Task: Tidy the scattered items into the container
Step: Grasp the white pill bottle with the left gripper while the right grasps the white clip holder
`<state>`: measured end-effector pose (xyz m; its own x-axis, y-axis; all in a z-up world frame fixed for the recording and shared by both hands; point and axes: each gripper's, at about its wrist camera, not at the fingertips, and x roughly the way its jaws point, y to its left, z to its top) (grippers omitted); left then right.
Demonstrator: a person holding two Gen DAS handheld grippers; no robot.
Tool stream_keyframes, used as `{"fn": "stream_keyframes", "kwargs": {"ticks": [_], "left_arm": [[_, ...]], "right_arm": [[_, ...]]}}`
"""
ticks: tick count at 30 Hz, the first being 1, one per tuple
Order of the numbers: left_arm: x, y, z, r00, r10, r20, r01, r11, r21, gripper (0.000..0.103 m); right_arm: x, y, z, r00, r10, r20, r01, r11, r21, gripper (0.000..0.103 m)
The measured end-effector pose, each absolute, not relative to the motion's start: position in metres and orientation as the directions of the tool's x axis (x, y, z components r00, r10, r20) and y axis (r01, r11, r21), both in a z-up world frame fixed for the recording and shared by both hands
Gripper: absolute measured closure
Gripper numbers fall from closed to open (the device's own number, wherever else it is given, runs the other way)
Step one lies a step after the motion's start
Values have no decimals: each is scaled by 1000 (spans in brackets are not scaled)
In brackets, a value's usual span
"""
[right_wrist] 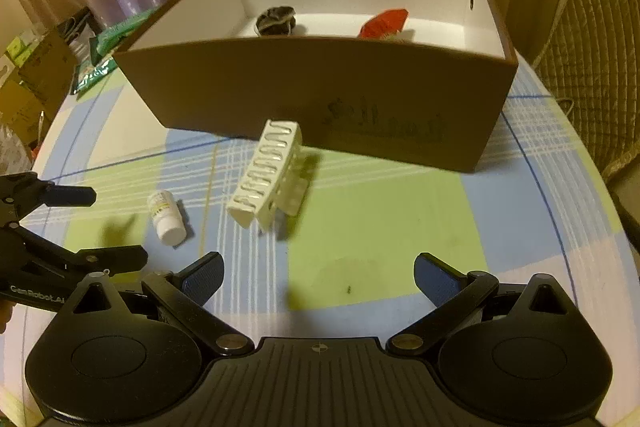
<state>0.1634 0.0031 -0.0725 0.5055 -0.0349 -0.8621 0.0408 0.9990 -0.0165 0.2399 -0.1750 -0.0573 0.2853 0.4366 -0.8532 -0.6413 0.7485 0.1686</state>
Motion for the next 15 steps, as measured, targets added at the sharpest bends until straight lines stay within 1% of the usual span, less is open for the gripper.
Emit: {"fn": "stream_keyframes", "kwargs": {"ticks": [6,10,12,13,15], "left_arm": [[173,0,-87,503,-34,-864,104,994,21,9],[180,-1,-94,497,-60,-866,156,987,22,15],[183,0,-97,490,-80,-868,178,984,10,20],[184,1,-98,487,-90,-869,186,982,3,24],[187,4,-101,482,-108,-870,199,980,-12,26]], "right_arm": [[244,-176,-68,279,418,-864,-629,760,164,4],[249,-177,-71,287,412,-865,-618,769,162,4],[252,-177,-71,294,407,-865,-613,774,156,4],[253,-178,-71,298,405,-864,-610,777,154,4],[257,-177,-71,301,404,-864,-605,781,155,4]]}}
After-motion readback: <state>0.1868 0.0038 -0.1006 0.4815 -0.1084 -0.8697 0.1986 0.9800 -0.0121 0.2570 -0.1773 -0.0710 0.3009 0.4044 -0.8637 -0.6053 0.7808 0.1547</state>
